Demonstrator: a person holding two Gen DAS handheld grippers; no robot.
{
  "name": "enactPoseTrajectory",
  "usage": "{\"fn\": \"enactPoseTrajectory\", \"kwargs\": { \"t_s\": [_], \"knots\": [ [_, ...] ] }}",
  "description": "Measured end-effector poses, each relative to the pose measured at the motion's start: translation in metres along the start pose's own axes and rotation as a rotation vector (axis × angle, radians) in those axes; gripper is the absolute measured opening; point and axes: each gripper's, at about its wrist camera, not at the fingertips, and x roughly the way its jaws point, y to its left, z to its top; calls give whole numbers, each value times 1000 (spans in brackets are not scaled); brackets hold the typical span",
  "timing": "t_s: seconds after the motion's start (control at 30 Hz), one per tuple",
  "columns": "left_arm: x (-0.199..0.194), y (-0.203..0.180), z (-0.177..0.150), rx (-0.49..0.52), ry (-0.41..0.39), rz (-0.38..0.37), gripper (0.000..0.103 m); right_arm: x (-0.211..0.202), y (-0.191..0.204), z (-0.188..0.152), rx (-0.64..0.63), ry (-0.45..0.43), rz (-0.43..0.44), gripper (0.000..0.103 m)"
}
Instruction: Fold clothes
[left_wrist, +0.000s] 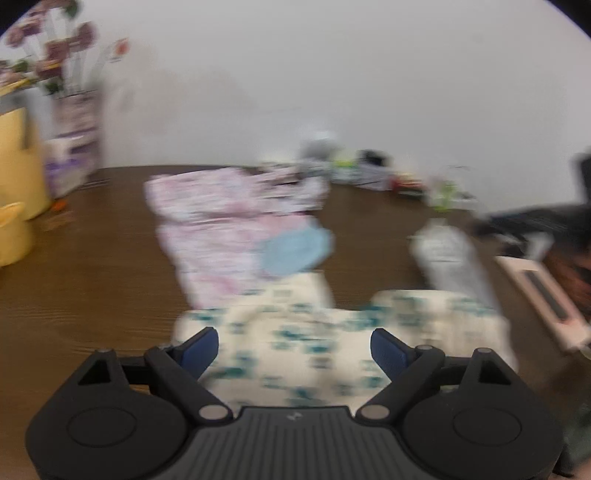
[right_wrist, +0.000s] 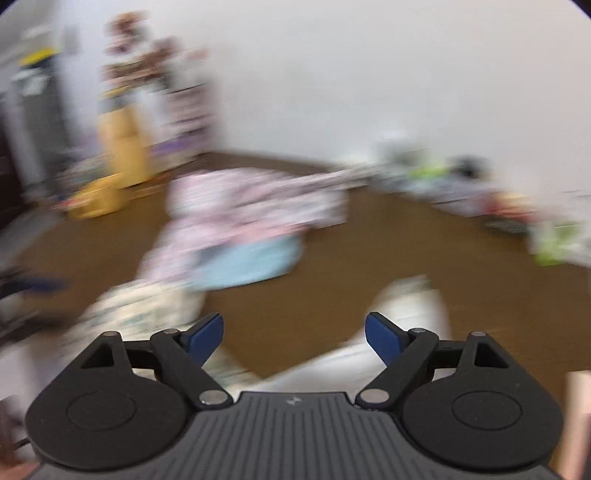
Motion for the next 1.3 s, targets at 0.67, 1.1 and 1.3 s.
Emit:
{"fn": "enactPoseTrajectory", "kwargs": {
  "t_s": [0.67,1.1,1.3],
  "knots": [
    [63,10,-29,254,185,-110,58,45,64,-95,-205,254,-85,32],
    [-18,-32,-9,451,-102,-55,7,-42,48,-87,-263,135,-324,10],
    [-52,-65,39,555,-287,45,5,-77,43,-41,-382,35,-439,11]
  ]
}}
